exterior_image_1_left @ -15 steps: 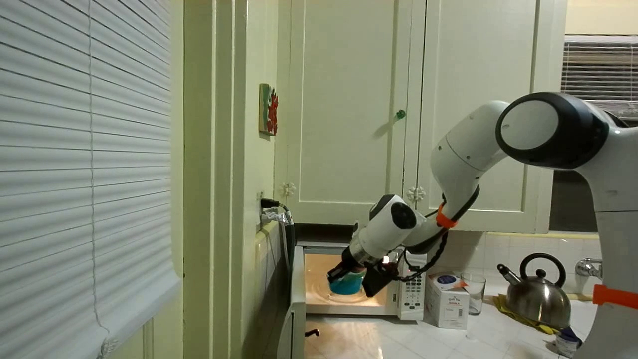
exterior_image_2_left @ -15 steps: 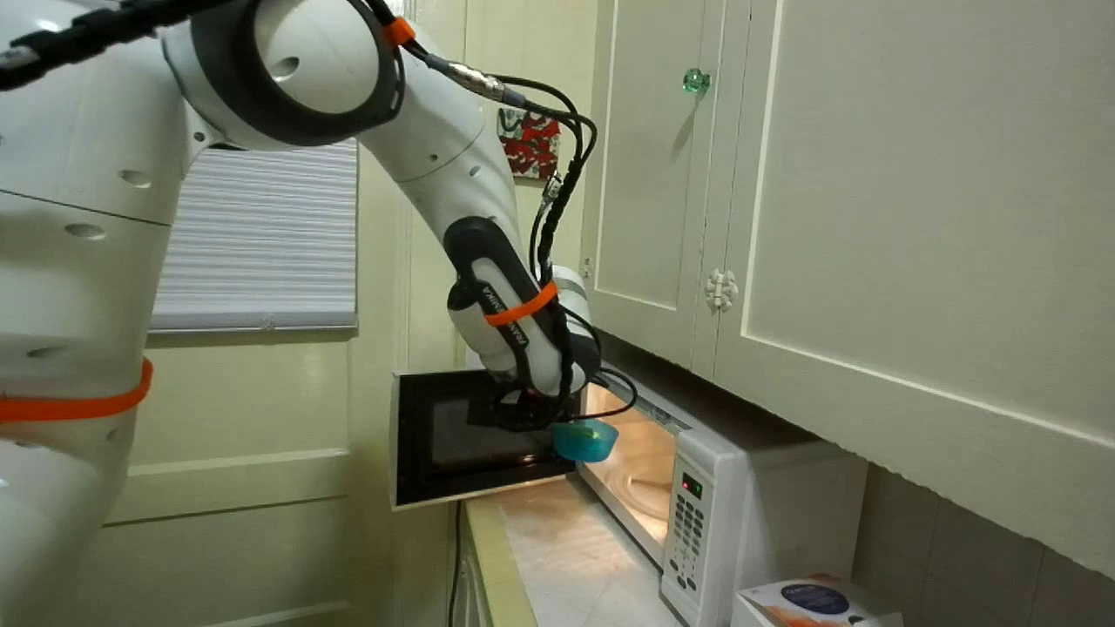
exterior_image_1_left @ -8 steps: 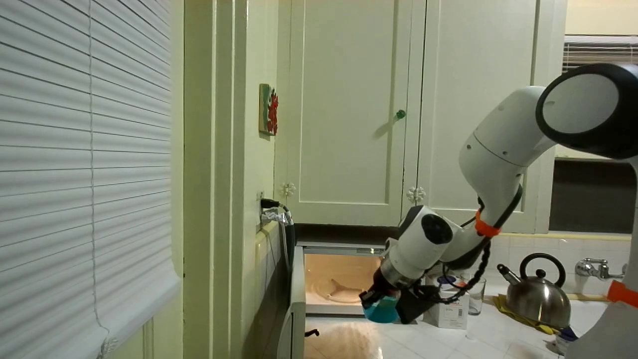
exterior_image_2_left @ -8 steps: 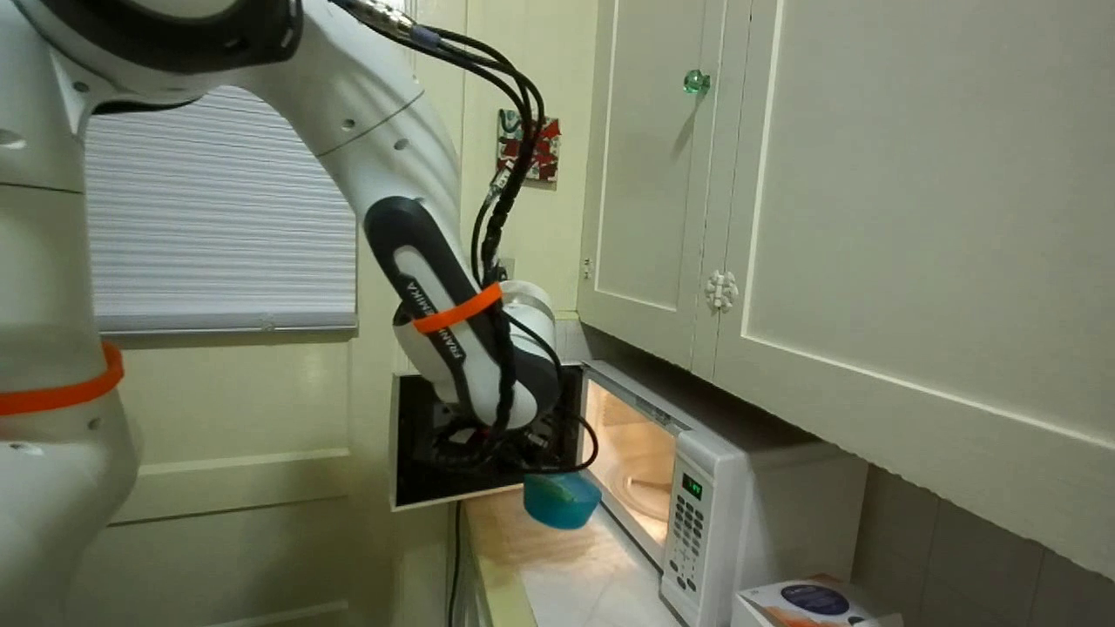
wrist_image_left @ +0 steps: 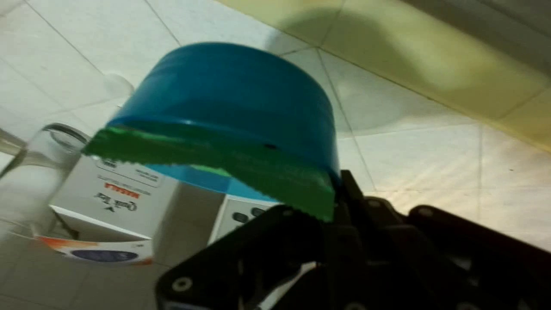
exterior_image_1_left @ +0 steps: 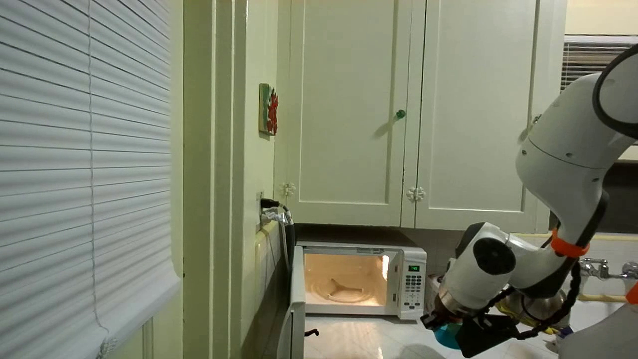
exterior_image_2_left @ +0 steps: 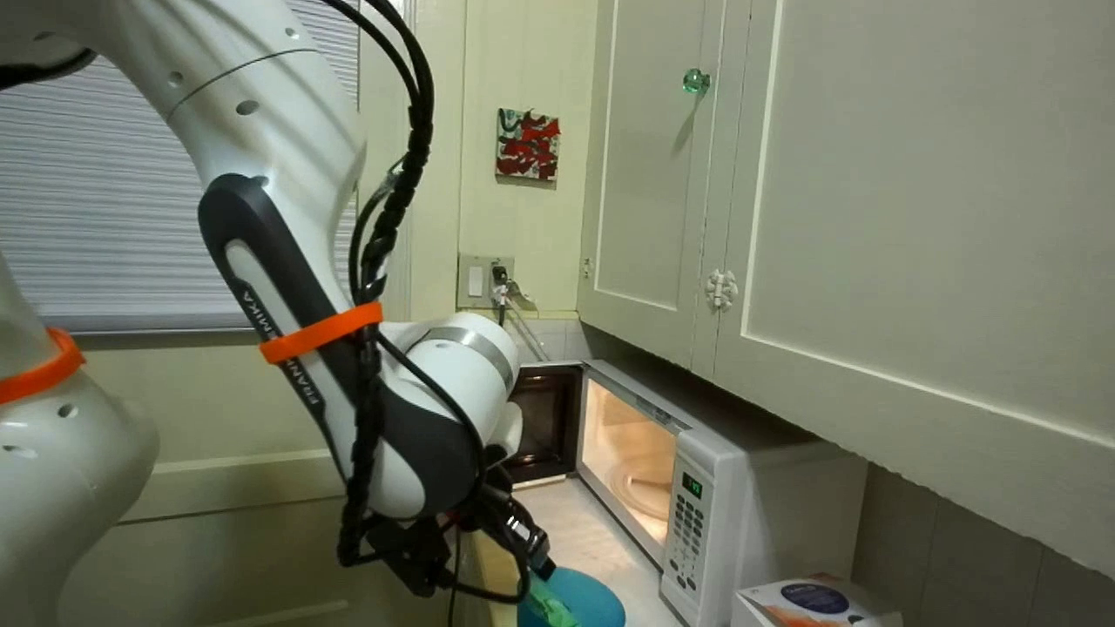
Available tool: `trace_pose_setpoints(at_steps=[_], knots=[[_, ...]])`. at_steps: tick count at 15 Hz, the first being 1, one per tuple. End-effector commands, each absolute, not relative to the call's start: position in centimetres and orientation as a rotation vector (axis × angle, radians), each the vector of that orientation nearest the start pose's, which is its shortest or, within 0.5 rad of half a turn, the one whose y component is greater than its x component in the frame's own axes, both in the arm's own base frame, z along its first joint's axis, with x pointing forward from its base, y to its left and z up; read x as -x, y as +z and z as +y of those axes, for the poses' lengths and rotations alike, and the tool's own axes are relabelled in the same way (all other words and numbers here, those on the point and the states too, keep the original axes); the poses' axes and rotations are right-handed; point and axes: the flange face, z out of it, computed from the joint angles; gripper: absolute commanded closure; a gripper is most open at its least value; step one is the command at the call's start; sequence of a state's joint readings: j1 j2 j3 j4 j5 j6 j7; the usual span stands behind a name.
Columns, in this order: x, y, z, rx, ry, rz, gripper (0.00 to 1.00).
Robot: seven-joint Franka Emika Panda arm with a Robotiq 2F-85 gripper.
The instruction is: Take the blue bowl out of the microwave
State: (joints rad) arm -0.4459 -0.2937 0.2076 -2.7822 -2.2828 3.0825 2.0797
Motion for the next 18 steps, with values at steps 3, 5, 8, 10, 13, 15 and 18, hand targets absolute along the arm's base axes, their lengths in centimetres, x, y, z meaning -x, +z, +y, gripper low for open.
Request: trace_pose_setpoints(at_steps=[3,5,8,10,13,15,18], knots=[[-31.5,27.8,-2.9,3.22,-1.087,0.106,0.96],[-32.3,27.3,-3.6,3.276,-1.156,0.114,0.99],[-33.0,26.2,-8.0,3.37,-1.257,0.334,0.99],[-32.7,25.1,-11.4,3.43,-1.283,0.507,0.99],[-31.0,23.2,-16.2,3.508,-1.212,0.804,0.99],[-29.3,21.9,-19.3,3.516,-1.141,1.02,0.99],[-28.1,21.5,-22.8,3.399,-1.129,1.194,0.99]])
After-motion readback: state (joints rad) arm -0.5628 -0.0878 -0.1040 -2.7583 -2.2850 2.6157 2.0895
